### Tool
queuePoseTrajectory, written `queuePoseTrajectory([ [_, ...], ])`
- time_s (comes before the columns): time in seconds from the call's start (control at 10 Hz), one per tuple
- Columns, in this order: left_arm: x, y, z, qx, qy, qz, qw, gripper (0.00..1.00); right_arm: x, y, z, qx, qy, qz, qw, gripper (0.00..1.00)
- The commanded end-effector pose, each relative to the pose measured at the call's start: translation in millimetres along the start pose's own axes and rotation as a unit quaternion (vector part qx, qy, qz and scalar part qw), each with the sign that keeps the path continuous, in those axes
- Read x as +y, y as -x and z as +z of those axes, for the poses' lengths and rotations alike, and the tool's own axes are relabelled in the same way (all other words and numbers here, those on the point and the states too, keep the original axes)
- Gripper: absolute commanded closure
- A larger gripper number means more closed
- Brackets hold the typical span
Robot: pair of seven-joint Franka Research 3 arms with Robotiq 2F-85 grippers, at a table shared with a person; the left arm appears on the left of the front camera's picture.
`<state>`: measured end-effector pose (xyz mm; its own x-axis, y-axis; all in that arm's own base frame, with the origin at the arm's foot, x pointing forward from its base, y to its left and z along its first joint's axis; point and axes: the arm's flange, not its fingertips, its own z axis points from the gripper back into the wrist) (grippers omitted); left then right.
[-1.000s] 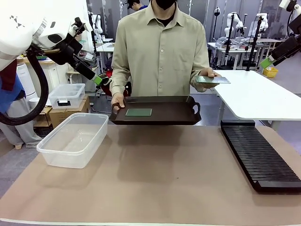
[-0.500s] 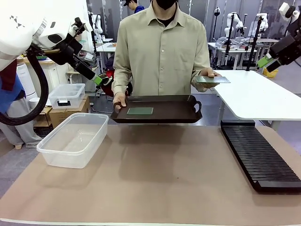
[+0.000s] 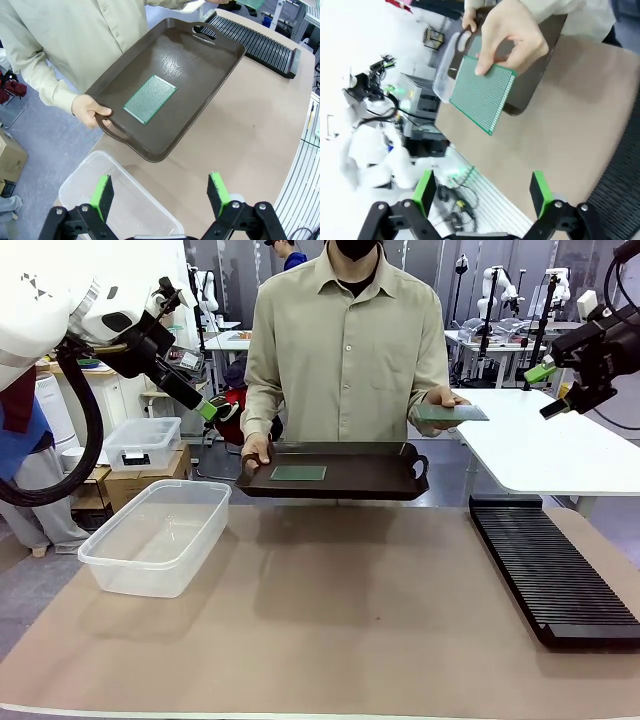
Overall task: Sort PCBs into racks and boxes based on the side picked up.
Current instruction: Pick up the Blank PCB handed by the Human.
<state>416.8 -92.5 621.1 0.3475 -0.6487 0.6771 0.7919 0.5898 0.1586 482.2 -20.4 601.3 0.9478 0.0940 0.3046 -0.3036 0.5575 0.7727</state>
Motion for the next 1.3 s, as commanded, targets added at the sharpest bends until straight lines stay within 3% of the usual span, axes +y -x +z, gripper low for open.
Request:
queuePoseTrajectory([
  [0.0, -0.5, 1.9, -1.0, 0.000, 0.002, 0.003, 1.000, 0.00, -9.2, -12.2, -13.7, -0.011, -0.044, -0.062, 0.997, 0.00],
  [0.3, -0.5, 1.9, -1.0, 0.000, 0.002, 0.003, 1.000, 0.00, -40.7, -23.9, -35.6, -0.030, -0.072, -0.083, 0.993, 0.00],
  [0.4, -0.5, 1.9, -1.0, 0.000, 0.002, 0.003, 1.000, 0.00, -39.0, -25.5, -32.1, -0.046, -0.052, -0.045, 0.997, 0.00],
  [0.5, -0.5, 1.9, -1.0, 0.000, 0.002, 0.003, 1.000, 0.00, -41.5, -18.0, -34.4, -0.010, -0.062, -0.073, 0.995, 0.00],
  [0.8, -0.5, 1.9, -1.0, 0.000, 0.002, 0.003, 1.000, 0.00, -44.8, -21.7, -36.8, -0.019, -0.061, -0.070, 0.995, 0.00],
  [1.0, -0.5, 1.9, -1.0, 0.000, 0.002, 0.003, 1.000, 0.00, -67.6, -42.0, -45.1, -0.029, -0.138, -0.085, 0.986, 0.00],
  [1.2, -0.5, 1.9, -1.0, 0.000, 0.002, 0.003, 1.000, 0.00, -76.5, -53.9, -57.5, -0.024, -0.173, -0.091, 0.980, 0.00],
])
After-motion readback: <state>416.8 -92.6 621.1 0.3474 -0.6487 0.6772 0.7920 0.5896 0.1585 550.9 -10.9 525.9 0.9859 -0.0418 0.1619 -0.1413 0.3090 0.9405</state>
